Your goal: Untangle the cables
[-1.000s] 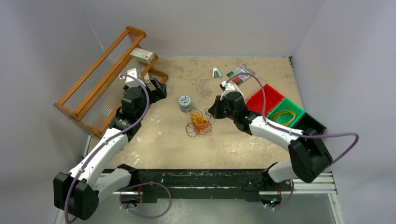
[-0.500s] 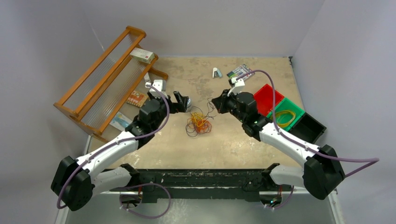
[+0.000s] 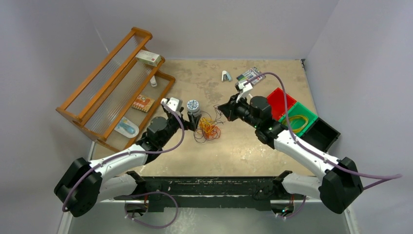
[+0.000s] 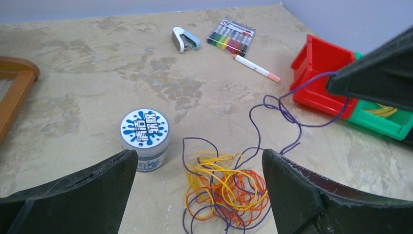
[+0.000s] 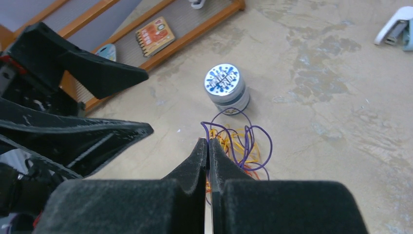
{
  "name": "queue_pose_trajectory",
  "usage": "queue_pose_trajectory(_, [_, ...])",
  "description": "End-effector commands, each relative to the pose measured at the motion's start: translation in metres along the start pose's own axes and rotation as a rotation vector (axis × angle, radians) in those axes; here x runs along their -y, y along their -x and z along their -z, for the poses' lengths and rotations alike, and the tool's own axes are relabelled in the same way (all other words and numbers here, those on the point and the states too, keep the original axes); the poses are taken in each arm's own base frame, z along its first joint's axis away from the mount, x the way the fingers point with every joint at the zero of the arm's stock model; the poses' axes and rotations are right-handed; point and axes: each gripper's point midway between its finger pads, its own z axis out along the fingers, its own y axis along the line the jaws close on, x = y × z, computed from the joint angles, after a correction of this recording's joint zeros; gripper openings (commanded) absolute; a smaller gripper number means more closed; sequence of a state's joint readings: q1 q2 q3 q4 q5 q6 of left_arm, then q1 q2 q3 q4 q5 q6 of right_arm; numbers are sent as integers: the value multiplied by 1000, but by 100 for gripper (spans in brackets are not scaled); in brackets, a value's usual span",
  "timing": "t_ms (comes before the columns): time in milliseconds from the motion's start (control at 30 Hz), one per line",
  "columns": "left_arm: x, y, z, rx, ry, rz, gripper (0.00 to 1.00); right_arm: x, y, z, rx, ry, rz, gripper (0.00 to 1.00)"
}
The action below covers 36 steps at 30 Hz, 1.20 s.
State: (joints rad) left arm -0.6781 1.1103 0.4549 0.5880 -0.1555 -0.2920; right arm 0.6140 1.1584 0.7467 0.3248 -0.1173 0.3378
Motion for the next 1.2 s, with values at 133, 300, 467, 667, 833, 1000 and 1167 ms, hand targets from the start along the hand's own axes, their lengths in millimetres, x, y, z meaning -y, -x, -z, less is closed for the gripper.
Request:
queue_pose_trajectory(133, [34,22,7,178,-219,-174,98,-39,30,4,4,195,113,0])
queue_pose_trajectory(300, [45,19,7,215,-290,-213,98,-42,37,1,-18,203,147,0])
queue_pose_trajectory(467, [57,23,0,255,-343,-220,98,-46,40,0,-23,219,157,0])
queue_pose_trajectory(667, [62,22,-13,293,-359,-209,98,-47,42,-2,-22,226,158,0])
queue_pose_trajectory(833, [74,21,-26,311,-410,-171,98,-52,47,-3,-15,240,148,0])
queue_pose_trajectory(1000, [82,12,-42,313,-422,-149,98,-61,60,-1,12,271,145,0])
queue_pose_trajectory(1167, [79,-6,-63,285,-396,-145,96,-66,70,5,38,282,144,0])
